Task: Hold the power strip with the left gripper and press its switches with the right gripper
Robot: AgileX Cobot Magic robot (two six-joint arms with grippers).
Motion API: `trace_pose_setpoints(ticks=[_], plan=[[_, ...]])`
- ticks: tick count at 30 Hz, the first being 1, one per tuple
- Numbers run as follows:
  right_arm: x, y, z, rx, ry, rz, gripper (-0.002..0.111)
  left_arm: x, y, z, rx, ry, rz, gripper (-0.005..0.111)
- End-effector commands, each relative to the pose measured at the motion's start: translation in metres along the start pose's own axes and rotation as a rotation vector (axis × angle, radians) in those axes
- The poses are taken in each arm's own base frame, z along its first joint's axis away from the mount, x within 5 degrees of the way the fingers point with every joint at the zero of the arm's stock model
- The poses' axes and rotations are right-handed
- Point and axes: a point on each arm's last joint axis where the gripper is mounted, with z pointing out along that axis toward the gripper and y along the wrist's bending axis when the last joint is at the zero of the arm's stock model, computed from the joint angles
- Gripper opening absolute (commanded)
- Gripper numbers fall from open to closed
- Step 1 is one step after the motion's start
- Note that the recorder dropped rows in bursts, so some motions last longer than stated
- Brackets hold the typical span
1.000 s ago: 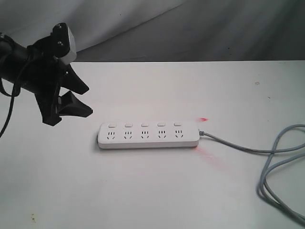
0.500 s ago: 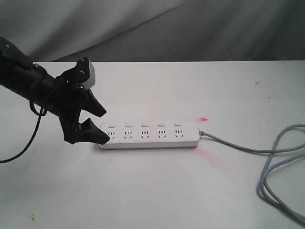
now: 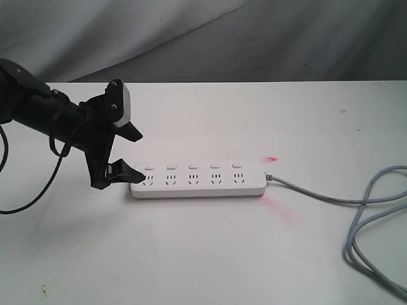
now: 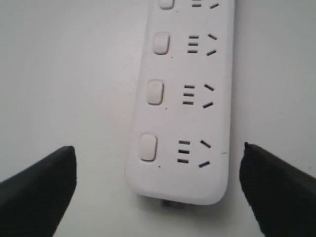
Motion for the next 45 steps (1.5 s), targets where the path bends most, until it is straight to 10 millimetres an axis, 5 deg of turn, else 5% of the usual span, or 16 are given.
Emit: trace_pose_setpoints(ticks=[1,28,45], plan=[[0.0,0.0,0.0,0.005,-0.011,0.003,0.0,0.006,0.006,0.004,-0.031,0.008,-0.009,0.09],[0.0,0.0,0.0,0.005,-0.011,0.003,0.0,0.042,-0.002,0.036,0.117,0.01,-0.095,0.091],[0.0,0.0,0.0,0.005,-0.011,0.003,0.0,0.042,0.001,0.037,0.093,0.003,-0.119,0.088]])
